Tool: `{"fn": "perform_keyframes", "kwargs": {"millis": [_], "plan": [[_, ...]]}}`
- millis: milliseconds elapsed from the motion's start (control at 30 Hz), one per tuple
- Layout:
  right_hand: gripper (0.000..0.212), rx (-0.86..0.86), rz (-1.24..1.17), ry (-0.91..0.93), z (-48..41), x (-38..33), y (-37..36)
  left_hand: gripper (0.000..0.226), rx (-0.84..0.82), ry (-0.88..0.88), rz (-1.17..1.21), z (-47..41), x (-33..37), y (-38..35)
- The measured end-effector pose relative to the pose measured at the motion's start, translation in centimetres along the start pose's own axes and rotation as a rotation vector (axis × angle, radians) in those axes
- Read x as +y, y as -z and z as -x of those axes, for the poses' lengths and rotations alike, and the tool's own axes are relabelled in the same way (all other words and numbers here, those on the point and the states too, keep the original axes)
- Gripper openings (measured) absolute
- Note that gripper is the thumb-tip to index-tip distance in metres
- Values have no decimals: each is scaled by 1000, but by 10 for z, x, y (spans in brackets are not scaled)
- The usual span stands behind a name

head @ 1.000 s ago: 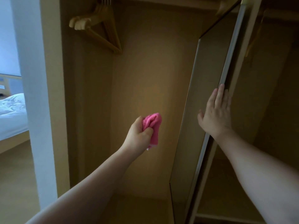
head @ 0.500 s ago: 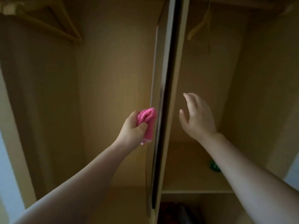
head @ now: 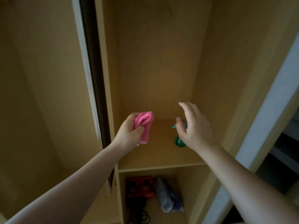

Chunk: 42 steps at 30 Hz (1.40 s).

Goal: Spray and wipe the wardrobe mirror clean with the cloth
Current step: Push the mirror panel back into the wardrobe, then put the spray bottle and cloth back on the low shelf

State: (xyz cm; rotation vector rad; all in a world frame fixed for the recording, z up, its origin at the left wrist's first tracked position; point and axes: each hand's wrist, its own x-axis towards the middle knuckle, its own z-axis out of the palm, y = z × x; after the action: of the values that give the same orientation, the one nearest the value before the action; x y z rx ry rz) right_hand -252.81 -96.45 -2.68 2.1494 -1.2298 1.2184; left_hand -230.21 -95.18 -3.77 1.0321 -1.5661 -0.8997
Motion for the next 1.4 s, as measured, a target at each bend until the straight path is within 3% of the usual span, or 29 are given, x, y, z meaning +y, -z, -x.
{"fn": "perform_keyframes", "kwargs": {"millis": [200,367,567,800,1033,1400], "plan": [[52,-172,69,-200,19,68,-36,38,-72,119,-15,-45,-53,-33],[70,-447,125,-441,25,123,-72,40,-111,187,-29,-92,-91,-53],[72,-651,65,-615,22,174,-123,43,-113,280,-58,-120,-123,-73],[41,-691,-60,-644,7,224,-185,45,55,380,-39,-117,-137,-85],[13,-730,-30,-569,2,245,-204,44,235,388,-102,-96,-131,-99],[29,-553,-297,-291,-11,175,-136,45,330,362,-107,-45,-98,-95]]}}
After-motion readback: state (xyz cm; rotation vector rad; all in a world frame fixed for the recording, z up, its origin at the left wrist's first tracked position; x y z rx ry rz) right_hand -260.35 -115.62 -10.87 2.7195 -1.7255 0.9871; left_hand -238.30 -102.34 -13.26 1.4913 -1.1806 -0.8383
